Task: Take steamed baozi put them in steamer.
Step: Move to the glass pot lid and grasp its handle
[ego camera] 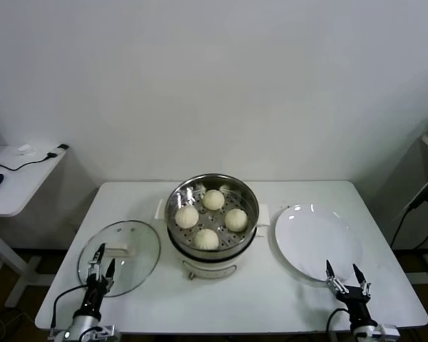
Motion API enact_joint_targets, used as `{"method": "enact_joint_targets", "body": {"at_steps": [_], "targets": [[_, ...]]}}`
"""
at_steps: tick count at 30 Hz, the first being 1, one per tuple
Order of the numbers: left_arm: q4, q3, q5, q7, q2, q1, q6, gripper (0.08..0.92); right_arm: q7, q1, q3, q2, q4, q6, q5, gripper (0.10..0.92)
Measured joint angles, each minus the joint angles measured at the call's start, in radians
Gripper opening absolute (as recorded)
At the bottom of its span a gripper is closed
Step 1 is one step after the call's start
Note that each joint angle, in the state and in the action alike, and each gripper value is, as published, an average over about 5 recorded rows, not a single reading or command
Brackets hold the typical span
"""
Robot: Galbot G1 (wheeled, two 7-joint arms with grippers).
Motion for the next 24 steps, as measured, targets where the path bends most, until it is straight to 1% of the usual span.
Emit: {"method": "enact_joint_targets", "body": {"at_steps": [17,20,24], "targets": [[0.141,0.016,0.122,-0.008,-0.015,-0.148,0.037,0.823,-0.003,-0.043,0.029,0.016,0.034,0.003,0.008,0.823],[0.166,0.015,0.137,-0.013,-0.016,-0.161,0.040,0.796,-0.005,-0.048,0.030,0.020,0.038,0.005,0.008,0.823],[0.196,0.013,0.154,-0.024,-0.017,-0.173,0.042,0.688,-0.008,-0.054,0.031,0.024,0.042,0.008,0.007,0.823]]}}
